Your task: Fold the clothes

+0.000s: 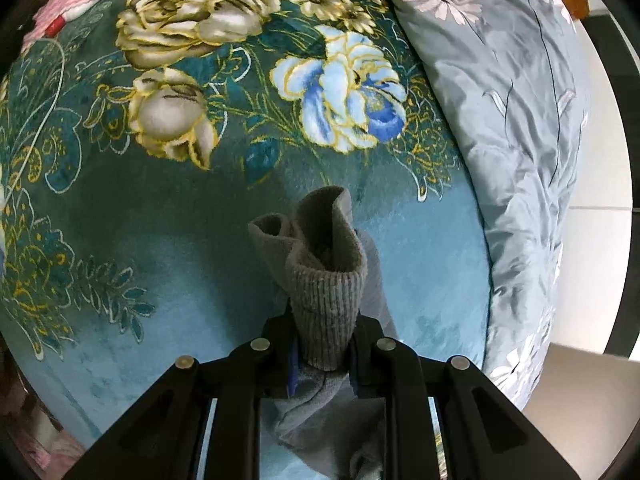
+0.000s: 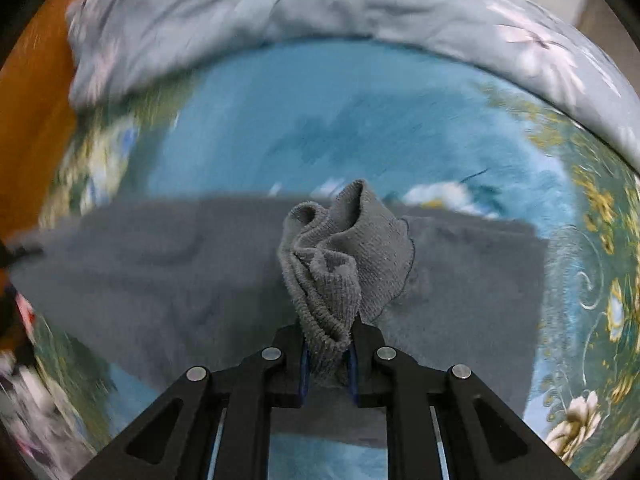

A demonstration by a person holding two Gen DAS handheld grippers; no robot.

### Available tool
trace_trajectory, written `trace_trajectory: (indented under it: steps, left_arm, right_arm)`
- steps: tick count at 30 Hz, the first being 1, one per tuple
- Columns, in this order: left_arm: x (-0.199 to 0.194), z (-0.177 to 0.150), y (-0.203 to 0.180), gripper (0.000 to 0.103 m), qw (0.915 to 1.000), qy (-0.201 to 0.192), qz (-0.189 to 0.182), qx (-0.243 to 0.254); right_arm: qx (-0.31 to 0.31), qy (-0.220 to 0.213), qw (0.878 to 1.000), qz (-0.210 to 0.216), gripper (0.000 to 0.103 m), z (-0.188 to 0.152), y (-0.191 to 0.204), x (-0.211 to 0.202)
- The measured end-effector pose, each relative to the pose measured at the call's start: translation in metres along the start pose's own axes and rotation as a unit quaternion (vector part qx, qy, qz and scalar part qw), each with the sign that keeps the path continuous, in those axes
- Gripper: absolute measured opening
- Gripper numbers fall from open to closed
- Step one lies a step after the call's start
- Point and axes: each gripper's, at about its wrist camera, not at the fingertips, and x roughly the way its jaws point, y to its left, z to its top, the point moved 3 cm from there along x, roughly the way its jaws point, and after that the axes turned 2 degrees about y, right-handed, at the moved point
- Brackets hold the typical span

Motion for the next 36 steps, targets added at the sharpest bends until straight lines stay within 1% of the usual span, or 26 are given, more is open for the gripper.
trace_trajectory:
  steps: [4,5,6,7,9,11,12,14,17,18,19,20,21,23,25,26,27,29,32,34,36]
  left_arm:
    - [0.001,0.0,0.002,0.019,0.9998,0.006,0.015,0.015]
    - [0.001,0.0,0.002,0.02,0.9997,0.008,0.018,0.016]
    - [0.002,0.0,0.002,0.02,0.9996,0.009,0.021,0.017]
    - [0.002,0.0,0.003,0.02,0.9995,0.011,0.023,0.018]
    - [0.001,-0.001,0.002,0.02,0.9994,0.012,0.026,0.019]
    - [0.0,-0.004,0.0,0.019,0.9992,0.012,0.03,0.023]
    - [-0.003,-0.006,-0.004,0.02,0.9989,0.006,0.032,0.032]
    - [-0.009,-0.01,-0.013,0.02,0.9981,-0.004,0.037,0.05]
    - [-0.018,-0.018,-0.027,0.019,0.9956,-0.02,0.044,0.08]
    - [-0.023,-0.025,-0.037,0.019,0.9929,-0.026,0.047,0.106]
    - [-0.027,-0.033,-0.049,0.018,0.9893,-0.033,0.048,0.133]
    - [-0.03,-0.046,-0.066,0.018,0.9835,-0.036,0.048,0.17]
    - [-0.033,-0.059,-0.083,0.018,0.9764,-0.04,0.047,0.207]
    - [-0.038,-0.086,-0.117,0.018,0.9581,-0.046,0.045,0.279]
    - [-0.038,-0.12,-0.155,0.018,0.937,-0.046,0.033,0.345]
    - [-0.037,-0.138,-0.173,0.018,0.925,-0.044,0.026,0.377]
    - [-0.033,-0.157,-0.19,0.018,0.9121,-0.04,0.023,0.407]
    - [-0.017,-0.203,-0.211,0.019,0.8822,-0.022,0.025,0.47]
    - [0.008,-0.272,-0.24,0.019,0.8301,0.005,0.029,0.557]
    - [0.037,-0.308,-0.244,0.019,0.8048,0.035,0.048,0.59]
    - [0.055,-0.33,-0.24,0.019,0.7889,0.05,0.071,0.608]
  right_arm:
    - [-0.066,0.032,0.997,-0.015,0.02,-0.005,0.065,0.033]
    - [-0.075,0.036,0.997,-0.005,0.023,-0.005,0.071,0.034]
    - [-0.08,0.038,0.996,0.012,0.03,-0.006,0.073,0.031]
    - [-0.085,0.04,0.995,0.029,0.041,-0.006,0.075,0.028]
    - [-0.094,0.043,0.993,0.063,0.056,-0.006,0.078,0.023]
    - [-0.104,0.047,0.989,0.097,0.056,-0.007,0.082,0.018]
    - [-0.112,0.039,0.987,0.105,0.056,-0.009,0.08,0.011]
    - [-0.102,0.028,0.988,0.109,0.056,-0.012,0.063,-0.002]
    - [-0.035,0.027,0.995,0.092,0.057,-0.022,0.007,-0.012]
    - [-0.011,0.028,0.996,0.085,0.057,-0.025,-0.013,-0.015]
    - [0.015,0.028,0.997,0.07,0.057,-0.032,-0.039,-0.019]
    - [0.033,0.028,0.998,0.055,0.057,-0.038,-0.06,-0.022]
    - [0.047,0.028,0.998,0.041,0.057,-0.043,-0.079,-0.024]
    - [0.078,0.028,0.996,0.016,0.057,-0.056,-0.117,-0.03]
    - [0.109,0.025,0.994,0.002,0.057,-0.069,-0.147,-0.034]
    - [0.124,0.024,0.992,-0.005,0.057,-0.076,-0.161,-0.036]
    - [0.138,0.023,0.99,-0.009,0.057,-0.083,-0.173,-0.038]
    - [0.168,0.024,0.985,-0.01,0.057,-0.097,-0.192,-0.039]
    - [0.202,0.026,0.979,-0.004,0.057,-0.113,-0.208,-0.037]
    - [0.209,0.029,0.977,0.001,0.057,-0.123,-0.211,-0.038]
    - [0.214,0.03,0.976,0.006,0.057,-0.132,-0.214,-0.04]
